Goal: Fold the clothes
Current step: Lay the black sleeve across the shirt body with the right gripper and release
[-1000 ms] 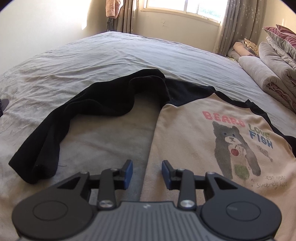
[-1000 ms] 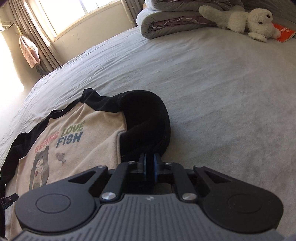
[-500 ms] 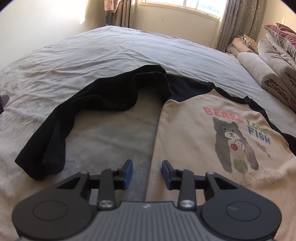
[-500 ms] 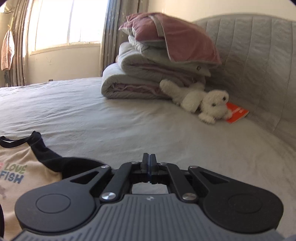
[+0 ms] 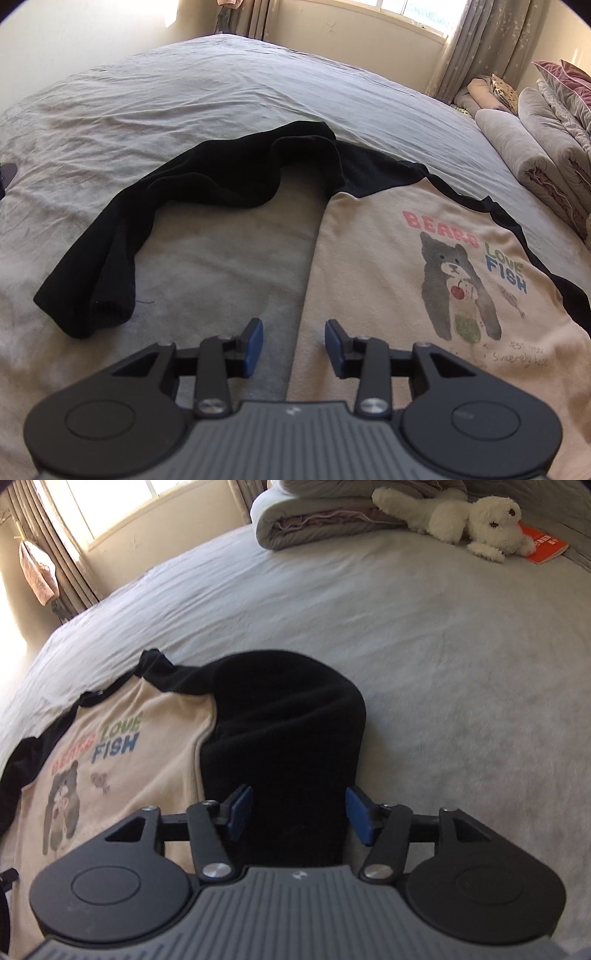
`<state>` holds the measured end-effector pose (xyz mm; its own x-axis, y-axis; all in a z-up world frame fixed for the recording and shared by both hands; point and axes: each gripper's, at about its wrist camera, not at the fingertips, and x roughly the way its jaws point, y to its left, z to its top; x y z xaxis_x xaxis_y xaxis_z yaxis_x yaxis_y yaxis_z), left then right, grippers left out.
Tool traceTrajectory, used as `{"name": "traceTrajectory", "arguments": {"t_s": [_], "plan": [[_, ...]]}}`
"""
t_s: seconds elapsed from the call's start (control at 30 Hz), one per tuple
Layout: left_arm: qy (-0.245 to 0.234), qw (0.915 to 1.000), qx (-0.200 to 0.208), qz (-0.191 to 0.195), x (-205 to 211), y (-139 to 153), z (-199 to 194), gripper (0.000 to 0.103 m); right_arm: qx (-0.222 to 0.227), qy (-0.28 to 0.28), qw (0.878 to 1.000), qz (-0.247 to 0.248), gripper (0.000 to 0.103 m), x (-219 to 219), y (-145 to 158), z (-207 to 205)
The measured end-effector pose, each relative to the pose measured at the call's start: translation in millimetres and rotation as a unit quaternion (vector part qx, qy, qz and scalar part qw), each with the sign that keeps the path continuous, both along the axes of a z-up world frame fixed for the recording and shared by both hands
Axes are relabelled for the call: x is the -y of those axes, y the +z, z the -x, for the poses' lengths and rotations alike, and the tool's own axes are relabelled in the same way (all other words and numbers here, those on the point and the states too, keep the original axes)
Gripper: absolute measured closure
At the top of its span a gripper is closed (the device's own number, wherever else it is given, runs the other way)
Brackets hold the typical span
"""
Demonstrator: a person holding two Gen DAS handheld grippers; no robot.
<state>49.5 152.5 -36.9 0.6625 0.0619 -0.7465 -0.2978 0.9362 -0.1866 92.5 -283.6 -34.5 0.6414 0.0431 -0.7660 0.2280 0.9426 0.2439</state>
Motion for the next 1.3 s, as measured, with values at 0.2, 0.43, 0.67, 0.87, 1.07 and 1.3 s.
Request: {"name": "traceTrajectory", "arguments": {"t_s": [0.2, 0.43, 0.67, 0.87, 1.07, 1.3], "plan": [[-0.005, 0.9999, -0.002, -0.012, 6.6, -1.1, -3.1, 0.062, 0.013, 0.071, 0.993, 0.091, 0.076, -36.9, -5.1, 8.0], [-0.009, 0.9998, -0.004, -0.020, 9.0, -1.8, -4.8, 0.062, 0.027, 0.087, 0.978, 0.185, 0.095, -33.7, -2.0, 4.5], [-0.015, 0.9998, -0.008, -0.013, 6.9, 0.7, -2.7, 0.062, 0.076, -0.011, 0.942, 0.328, 0.095, 3.9, 10.5, -2.5], [-0.030, 0.9988, -0.025, 0.028, -4.1, 4.0, 5.2, 0.062, 0.089, -0.038, 0.949, 0.300, 0.083, 23.2, 20.2, -2.0], [-0.036, 0.9927, -0.039, 0.108, -23.8, -0.8, 24.3, 0.062, 0.066, 0.009, 0.977, 0.203, 0.063, 13.1, 23.9, 22.0], [-0.037, 0.9757, -0.063, 0.206, -46.5, -8.8, 47.9, 0.063, 0.022, 0.070, 0.997, 0.037, 0.063, 2.6, 21.6, 56.4]]}}
